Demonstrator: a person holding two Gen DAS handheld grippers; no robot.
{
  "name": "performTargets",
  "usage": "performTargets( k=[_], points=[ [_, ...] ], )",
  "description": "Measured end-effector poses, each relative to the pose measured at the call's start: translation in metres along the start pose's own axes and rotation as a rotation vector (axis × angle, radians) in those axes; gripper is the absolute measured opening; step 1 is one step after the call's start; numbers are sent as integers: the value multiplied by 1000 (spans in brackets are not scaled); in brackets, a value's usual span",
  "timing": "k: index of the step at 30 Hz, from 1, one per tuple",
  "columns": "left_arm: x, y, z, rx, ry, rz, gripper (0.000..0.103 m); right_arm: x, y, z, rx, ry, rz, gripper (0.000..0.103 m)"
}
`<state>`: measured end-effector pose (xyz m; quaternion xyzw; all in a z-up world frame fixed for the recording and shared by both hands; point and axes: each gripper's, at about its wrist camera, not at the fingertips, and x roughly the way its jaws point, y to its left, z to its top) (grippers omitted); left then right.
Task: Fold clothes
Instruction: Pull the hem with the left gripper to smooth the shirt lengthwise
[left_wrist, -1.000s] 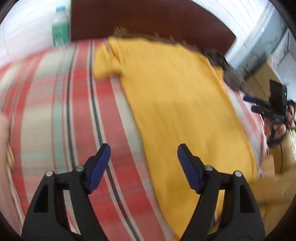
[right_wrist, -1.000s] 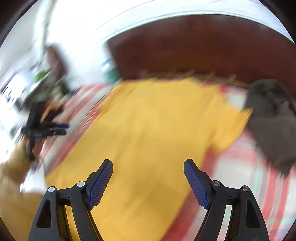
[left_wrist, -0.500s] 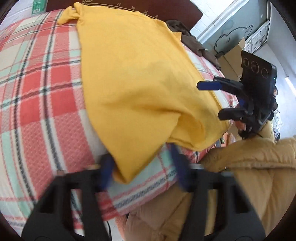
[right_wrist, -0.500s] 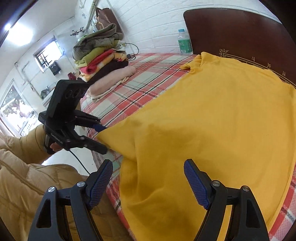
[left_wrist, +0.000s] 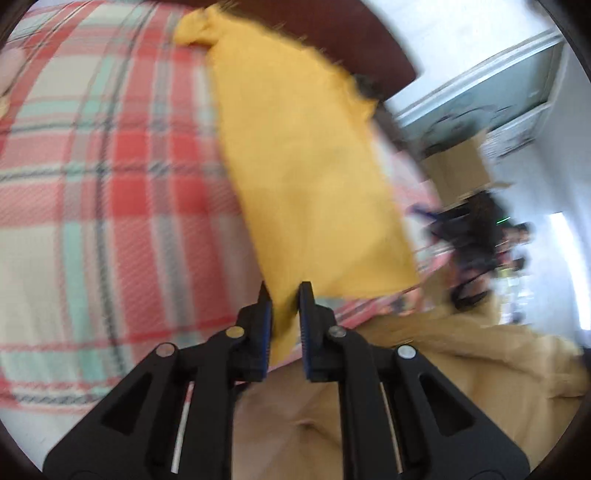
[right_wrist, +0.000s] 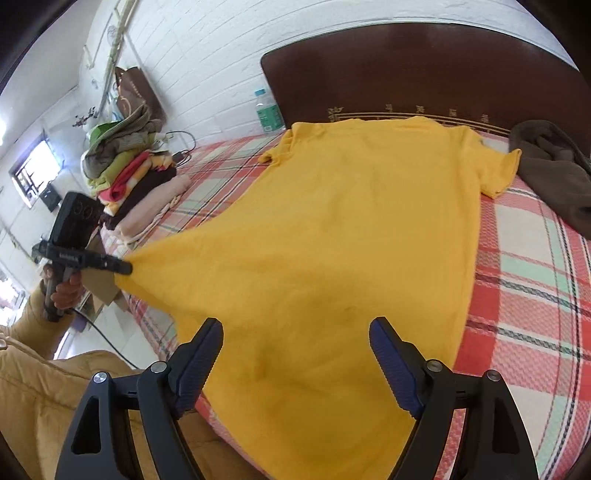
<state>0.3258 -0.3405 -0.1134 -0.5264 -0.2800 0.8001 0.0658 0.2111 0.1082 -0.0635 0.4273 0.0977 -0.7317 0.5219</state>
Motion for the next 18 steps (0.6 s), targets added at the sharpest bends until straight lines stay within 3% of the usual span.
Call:
performTargets(
  k=[2, 4, 6, 8, 10, 15, 17, 18],
  points=[
    [6, 6, -3, -16, 25, 135, 15, -3, -14, 0, 35, -6, -29, 84],
    [-3, 10, -3, -40, -11, 145, 17, -4, -28, 0, 68, -3, -65, 84],
    [-19, 6, 0, -40, -91, 130, 48, -2, -41, 0, 97, 12, -111, 84],
    [-31, -7, 2, 2, -162, 126, 59, 0, -52, -2, 129, 23, -114, 84],
    [-32, -26, 1, 66, -185, 104, 59, 2, -57, -7, 139, 43, -108, 84],
    [5, -85, 21, 266, -145, 60, 59, 5, -56, -21, 111, 89, -95, 82],
    [27, -109, 30, 327, -113, 11, 59, 8, -51, -27, 78, 109, -98, 72],
    [40, -122, 36, 348, -95, -22, 59, 9, -48, -29, 61, 122, -91, 56]
  ],
)
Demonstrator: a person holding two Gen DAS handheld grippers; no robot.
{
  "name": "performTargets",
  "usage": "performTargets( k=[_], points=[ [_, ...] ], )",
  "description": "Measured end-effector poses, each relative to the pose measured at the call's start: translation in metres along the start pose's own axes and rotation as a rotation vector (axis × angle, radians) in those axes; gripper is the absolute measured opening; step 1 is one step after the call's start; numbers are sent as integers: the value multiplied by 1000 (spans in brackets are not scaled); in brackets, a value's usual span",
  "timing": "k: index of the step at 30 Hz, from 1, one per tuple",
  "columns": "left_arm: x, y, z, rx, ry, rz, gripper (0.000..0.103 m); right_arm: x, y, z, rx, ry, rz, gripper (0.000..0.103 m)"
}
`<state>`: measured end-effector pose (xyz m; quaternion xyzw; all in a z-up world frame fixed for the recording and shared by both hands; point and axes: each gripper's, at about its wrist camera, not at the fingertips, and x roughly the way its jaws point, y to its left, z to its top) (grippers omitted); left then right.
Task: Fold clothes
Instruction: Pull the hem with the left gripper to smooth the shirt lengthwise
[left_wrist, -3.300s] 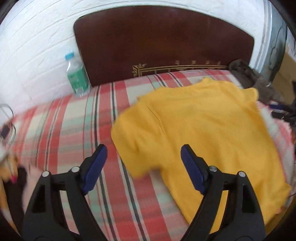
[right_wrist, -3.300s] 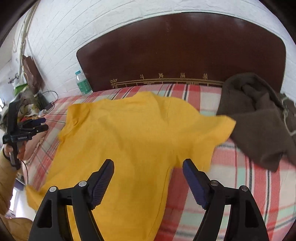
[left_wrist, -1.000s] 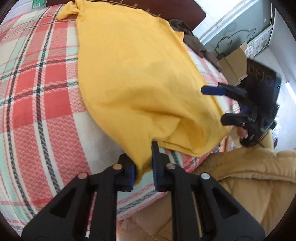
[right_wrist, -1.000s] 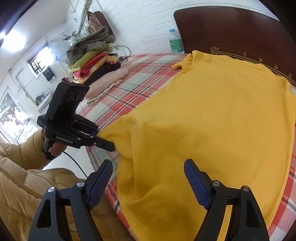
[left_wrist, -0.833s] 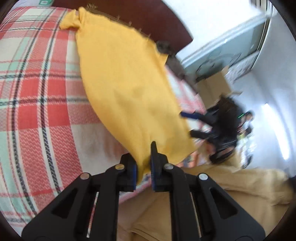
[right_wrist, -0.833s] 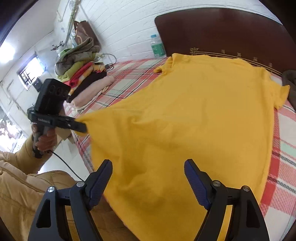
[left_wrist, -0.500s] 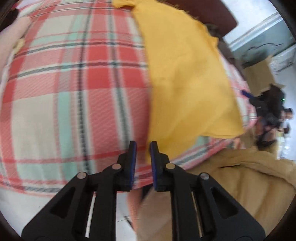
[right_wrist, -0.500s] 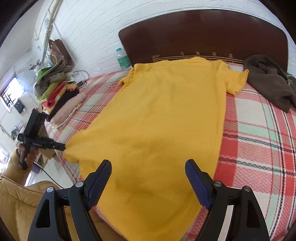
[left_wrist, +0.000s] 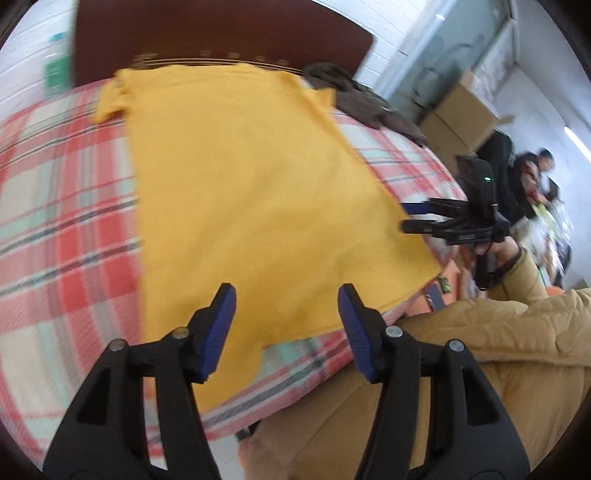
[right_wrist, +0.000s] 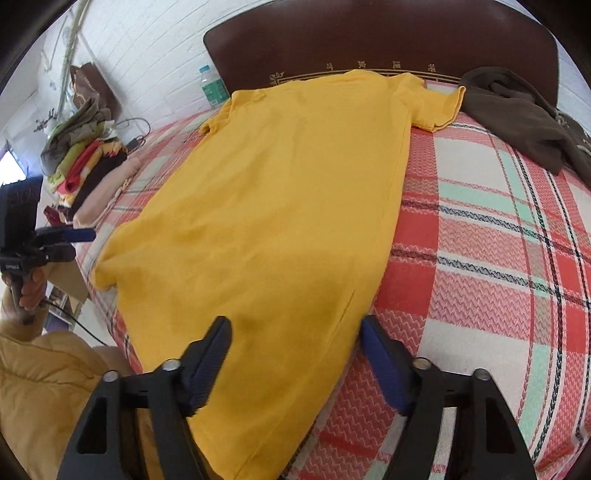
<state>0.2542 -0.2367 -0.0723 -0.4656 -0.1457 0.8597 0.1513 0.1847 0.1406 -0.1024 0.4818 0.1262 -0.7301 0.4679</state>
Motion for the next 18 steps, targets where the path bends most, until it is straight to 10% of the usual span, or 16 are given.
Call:
performTargets(
  k=[9, 18],
  points=[
    [100, -118, 49, 223, 138, -185, 59, -44, -68, 32, 210, -169, 63, 76],
    [176, -184, 48, 321, 313, -64, 61, -32, -130, 100, 320, -226, 100, 81]
  ],
)
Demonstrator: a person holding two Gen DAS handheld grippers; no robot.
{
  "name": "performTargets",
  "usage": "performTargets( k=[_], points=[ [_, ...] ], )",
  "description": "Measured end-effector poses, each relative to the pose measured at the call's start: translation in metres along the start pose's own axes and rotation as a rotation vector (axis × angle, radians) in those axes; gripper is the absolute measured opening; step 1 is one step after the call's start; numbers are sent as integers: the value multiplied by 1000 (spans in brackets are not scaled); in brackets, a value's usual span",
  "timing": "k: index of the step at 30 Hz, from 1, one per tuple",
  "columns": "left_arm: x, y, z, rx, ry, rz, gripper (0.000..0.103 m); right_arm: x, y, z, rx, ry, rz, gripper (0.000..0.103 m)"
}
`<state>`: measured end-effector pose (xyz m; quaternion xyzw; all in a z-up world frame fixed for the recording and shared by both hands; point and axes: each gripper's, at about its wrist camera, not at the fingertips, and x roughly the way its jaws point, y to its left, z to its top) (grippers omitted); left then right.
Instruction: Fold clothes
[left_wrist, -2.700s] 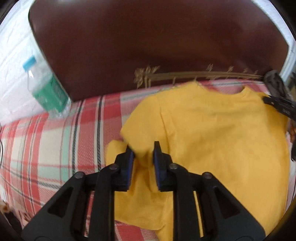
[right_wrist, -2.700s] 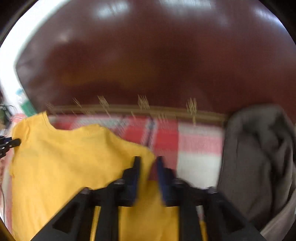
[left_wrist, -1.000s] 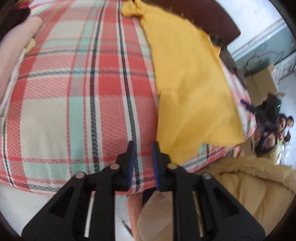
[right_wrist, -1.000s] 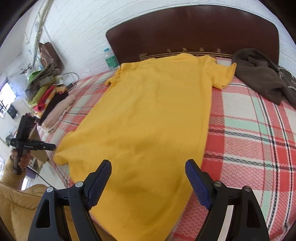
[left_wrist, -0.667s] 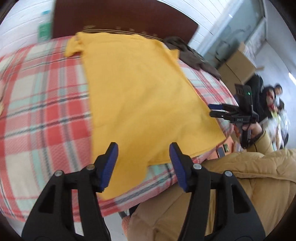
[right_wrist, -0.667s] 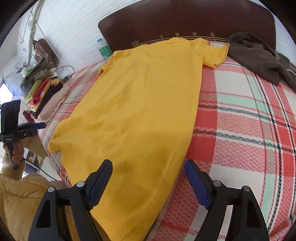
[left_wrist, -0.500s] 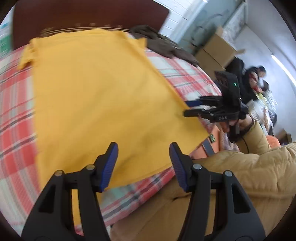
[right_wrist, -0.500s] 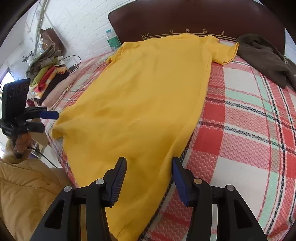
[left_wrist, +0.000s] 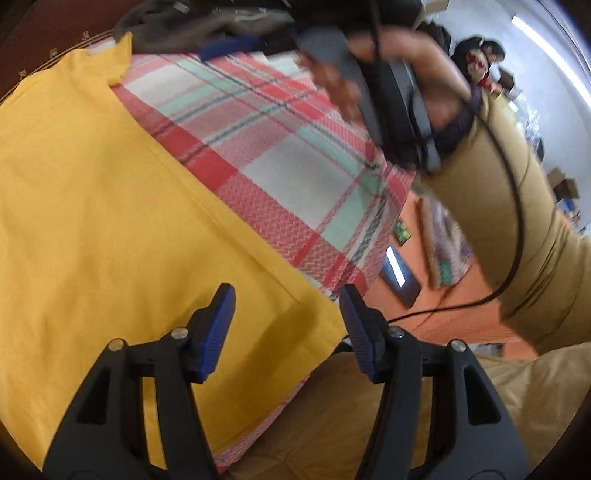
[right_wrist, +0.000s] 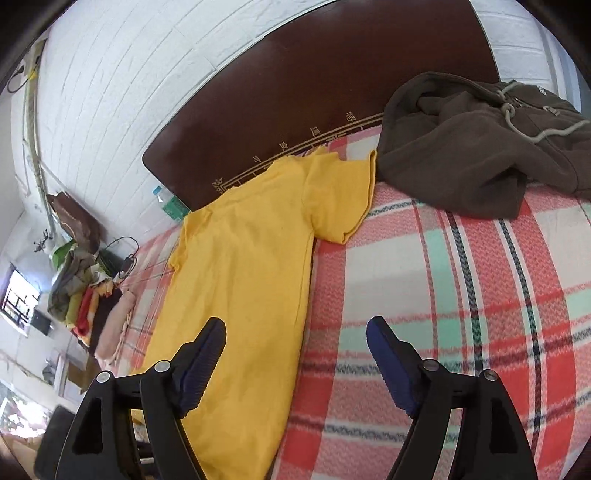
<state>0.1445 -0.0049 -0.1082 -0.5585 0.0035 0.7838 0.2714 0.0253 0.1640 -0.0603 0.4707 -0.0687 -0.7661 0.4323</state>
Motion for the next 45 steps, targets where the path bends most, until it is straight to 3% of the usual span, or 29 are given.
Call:
performTargets(
  k=[3, 8, 12, 14, 21, 23, 25, 26, 28, 33, 37, 39, 41, 42, 43, 45],
  points=[
    [16, -5, 2, -8, 40, 40, 61, 16, -4, 18, -2, 0, 13, 82],
    [16, -6, 0, -26, 3, 64, 58, 53, -15, 42, 19, 14, 5, 82],
    [11, 3, -4, -64, -29, 97, 24, 81, -27, 61, 63, 12, -39, 82],
    [8, 13, -5, -109, -42, 63, 11, 90, -37, 71, 100, -14, -60, 82],
    [2, 41, -8, -216, -78, -62, 9, 116, -57, 95, 146, -82, -54, 82],
    [1, 48, -8, -241, -85, -101, 9, 123, -57, 99, 139, -78, -41, 69],
    [0, 52, -9, -252, -90, -130, 9, 129, -57, 102, 143, -61, -26, 27],
    [0, 55, -9, -257, -93, -144, 9, 132, -57, 103, 145, -53, -18, 17],
    [-2, 59, -10, -265, -104, -179, 9, 137, -56, 106, 150, -39, -2, 10],
    [-21, 71, -15, -260, -179, -252, 9, 112, -19, 121, 109, -117, 104, 7],
    [-35, 85, -26, -281, -218, -270, 9, 122, 28, 133, 15, -83, 140, 7],
    [-41, 87, -34, -291, -225, -259, 9, 130, 40, 136, -28, -73, 7, 11],
    [-45, 90, -41, -301, -230, -249, 9, 130, 37, 134, -48, -72, -133, 30],
    [-45, 93, -43, -305, -235, -254, 9, 126, 29, 130, -47, -80, -192, 53],
    [-43, 94, -46, -310, -239, -259, 9, 123, 21, 126, -46, -89, -251, 65],
    [-39, 101, -45, -318, -244, -273, 11, 116, 5, 116, -54, -97, -334, 66]
  ],
)
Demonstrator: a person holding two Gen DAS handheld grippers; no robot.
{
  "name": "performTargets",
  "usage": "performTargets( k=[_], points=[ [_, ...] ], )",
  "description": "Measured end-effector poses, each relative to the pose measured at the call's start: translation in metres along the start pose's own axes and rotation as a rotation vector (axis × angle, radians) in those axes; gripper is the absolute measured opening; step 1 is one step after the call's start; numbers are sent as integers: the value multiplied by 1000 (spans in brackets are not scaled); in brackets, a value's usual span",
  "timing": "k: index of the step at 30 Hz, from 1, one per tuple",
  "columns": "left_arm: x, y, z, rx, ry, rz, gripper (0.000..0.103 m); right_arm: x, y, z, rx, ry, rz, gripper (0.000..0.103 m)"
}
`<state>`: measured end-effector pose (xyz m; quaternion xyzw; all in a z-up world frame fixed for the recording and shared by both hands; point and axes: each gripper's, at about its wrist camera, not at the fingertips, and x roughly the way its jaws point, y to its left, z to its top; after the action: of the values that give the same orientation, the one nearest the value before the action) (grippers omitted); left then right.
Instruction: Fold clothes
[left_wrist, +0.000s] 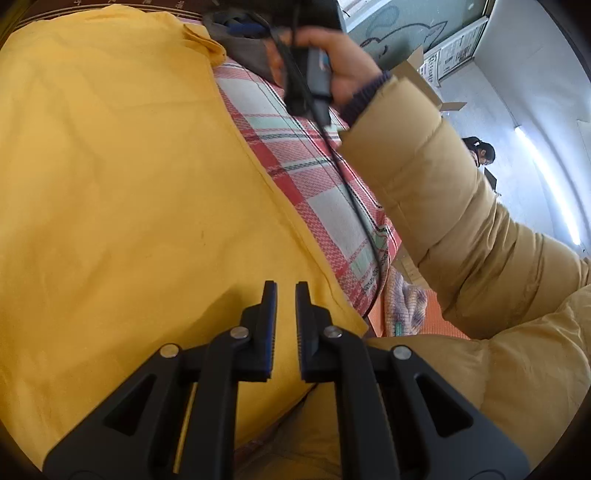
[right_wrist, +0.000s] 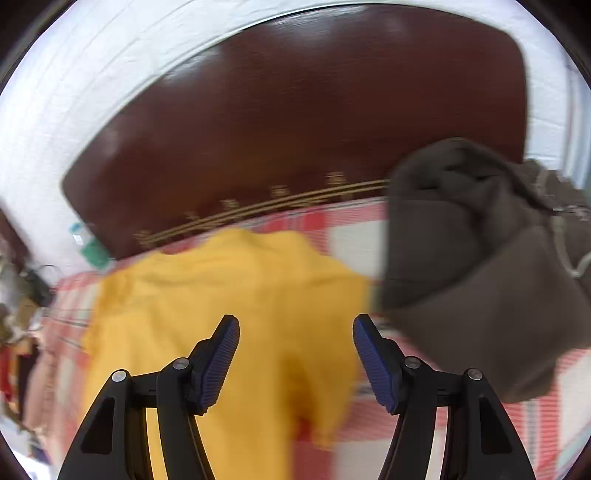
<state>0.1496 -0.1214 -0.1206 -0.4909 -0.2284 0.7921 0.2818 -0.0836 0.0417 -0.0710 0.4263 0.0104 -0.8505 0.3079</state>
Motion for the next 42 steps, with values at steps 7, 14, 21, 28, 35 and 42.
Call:
performTargets(
  k=[7, 14, 21, 28, 35, 42],
  points=[
    [10, 8, 10, -14, 4, -17, 32, 27, -12, -22, -108, 93, -85, 65],
    [2, 16, 6, -49, -22, -32, 40, 15, -8, 1, 35, 23, 102, 7],
    [-8, 26, 4, -71, -40, -40, 41, 18, 51, 23, 85, 9, 250, 7],
    [-20, 34, -5, -100, -64, -9, 45, 87, 107, 8, 78, 168, 295, 18],
    [-26, 40, -12, -123, -89, -26, 52, 9, 110, -21, -99, 157, 325, 66],
    [-22, 40, -5, -118, -86, -42, 53, -104, 87, -150, -296, 277, 210, 73]
  ],
)
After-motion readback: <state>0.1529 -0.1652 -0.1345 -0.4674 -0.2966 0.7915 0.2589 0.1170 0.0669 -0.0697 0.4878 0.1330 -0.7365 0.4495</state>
